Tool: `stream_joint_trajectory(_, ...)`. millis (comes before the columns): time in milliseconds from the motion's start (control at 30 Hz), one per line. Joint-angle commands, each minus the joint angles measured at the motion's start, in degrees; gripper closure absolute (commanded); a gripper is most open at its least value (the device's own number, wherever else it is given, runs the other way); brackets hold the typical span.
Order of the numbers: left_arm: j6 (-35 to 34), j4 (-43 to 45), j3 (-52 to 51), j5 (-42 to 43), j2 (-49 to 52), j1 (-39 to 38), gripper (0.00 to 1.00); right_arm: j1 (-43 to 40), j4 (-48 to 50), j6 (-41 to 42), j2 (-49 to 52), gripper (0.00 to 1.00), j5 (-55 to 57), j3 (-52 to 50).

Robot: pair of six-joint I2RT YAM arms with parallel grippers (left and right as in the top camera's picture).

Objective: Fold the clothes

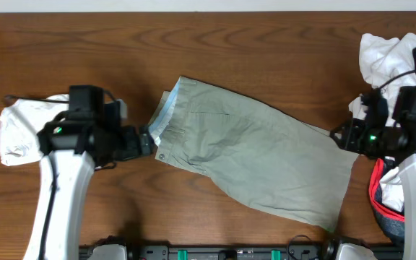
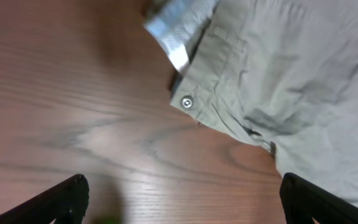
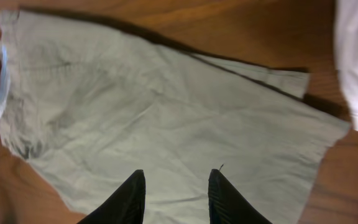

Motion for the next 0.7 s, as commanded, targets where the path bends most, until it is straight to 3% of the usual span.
stream_joint_trajectory(0,0.9,3.9,-2.6,2.6,4.3,-1.8,0.02,3.0,0.2,-1.6,0.0,0.68,0.6,-0.2)
stream_joint_trajectory(333,7.5,27.0,-2.8,2.6,12.1,-12.3,0.02,6.6,1.3,3.1,0.2,0.66,5.5,-4.4)
stream_joint_trajectory(567,7.6,46.2,-2.8,-3.0,15.6,-16.8,0.01,6.6,1.4,4.0,0.2,0.66,5.7,-7.4)
stream_joint_trajectory(667,7.2,48.9,-1.7,-3.0,19.6,-16.9,0.01,6.6,0.9,4.0,0.1,0.66,5.7,-7.4)
